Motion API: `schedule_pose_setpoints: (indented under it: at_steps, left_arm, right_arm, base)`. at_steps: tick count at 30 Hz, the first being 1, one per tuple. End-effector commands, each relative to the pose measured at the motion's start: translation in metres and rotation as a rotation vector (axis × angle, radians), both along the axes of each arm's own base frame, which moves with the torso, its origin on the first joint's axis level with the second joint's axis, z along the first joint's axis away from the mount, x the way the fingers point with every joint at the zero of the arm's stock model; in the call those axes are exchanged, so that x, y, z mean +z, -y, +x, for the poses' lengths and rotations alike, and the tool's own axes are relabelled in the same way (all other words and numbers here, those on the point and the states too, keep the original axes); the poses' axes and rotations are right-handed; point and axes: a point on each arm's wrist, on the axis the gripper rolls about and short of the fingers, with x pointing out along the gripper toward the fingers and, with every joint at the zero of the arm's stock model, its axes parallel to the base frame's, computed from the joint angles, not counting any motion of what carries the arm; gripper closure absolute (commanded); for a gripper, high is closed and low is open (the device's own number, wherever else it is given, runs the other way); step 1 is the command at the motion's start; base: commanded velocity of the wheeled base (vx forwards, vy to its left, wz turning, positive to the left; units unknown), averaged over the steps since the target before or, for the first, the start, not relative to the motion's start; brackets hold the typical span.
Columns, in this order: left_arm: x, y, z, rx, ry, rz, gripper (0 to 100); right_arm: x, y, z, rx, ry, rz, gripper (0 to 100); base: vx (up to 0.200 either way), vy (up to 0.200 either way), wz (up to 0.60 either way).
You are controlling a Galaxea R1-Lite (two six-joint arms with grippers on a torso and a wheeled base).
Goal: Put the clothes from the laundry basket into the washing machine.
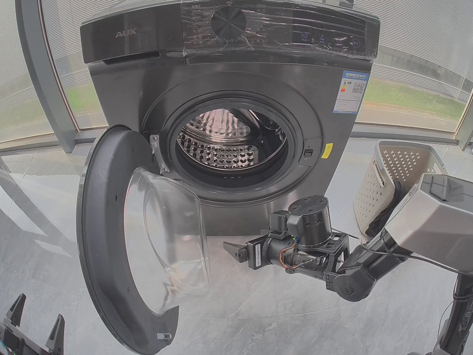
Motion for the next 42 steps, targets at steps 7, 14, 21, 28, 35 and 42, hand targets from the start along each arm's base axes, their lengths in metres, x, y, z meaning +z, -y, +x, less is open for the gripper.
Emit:
schedule_pose_setpoints:
  at_steps: [7, 14, 21, 28, 35, 42]
  left_arm:
    - [-0.005, 0.000, 0.000, 0.000, 0.002, 0.001, 0]
    - [-0.005, 0.000, 0.000, 0.000, 0.002, 0.001, 0]
    - [-0.005, 0.000, 0.000, -0.001, 0.002, 0.001, 0]
    - [-0.005, 0.000, 0.000, 0.000, 0.002, 0.001, 0]
    - [-0.005, 0.000, 0.000, 0.000, 0.002, 0.001, 0]
    - [-0.005, 0.000, 0.000, 0.000, 0.002, 0.003, 0]
  right_arm:
    - [-0.021, -0.032, 0.000, 0.057, -0.001, 0.000, 0]
    - [-0.026, -0.051, -0.006, 0.097, 0.005, 0.011, 0]
    - [-0.018, -0.055, -0.002, 0.100, 0.041, 0.046, 0]
    - [-0.006, -0.059, 0.014, 0.132, 0.055, 0.072, 0]
    - [-0.018, -0.078, 0.028, 0.135, 0.024, 0.040, 0]
    - [-0.038, -0.098, 0.030, 0.126, 0.028, 0.029, 0]
  base:
    - [0.000, 0.000, 0.00]
    - [0.000, 0.000, 0.00]
    - [0.000, 0.000, 0.00]
    - [0.000, 0.000, 0.00]
    - [0.000, 0.000, 0.00]
    - [0.000, 0.000, 0.00]
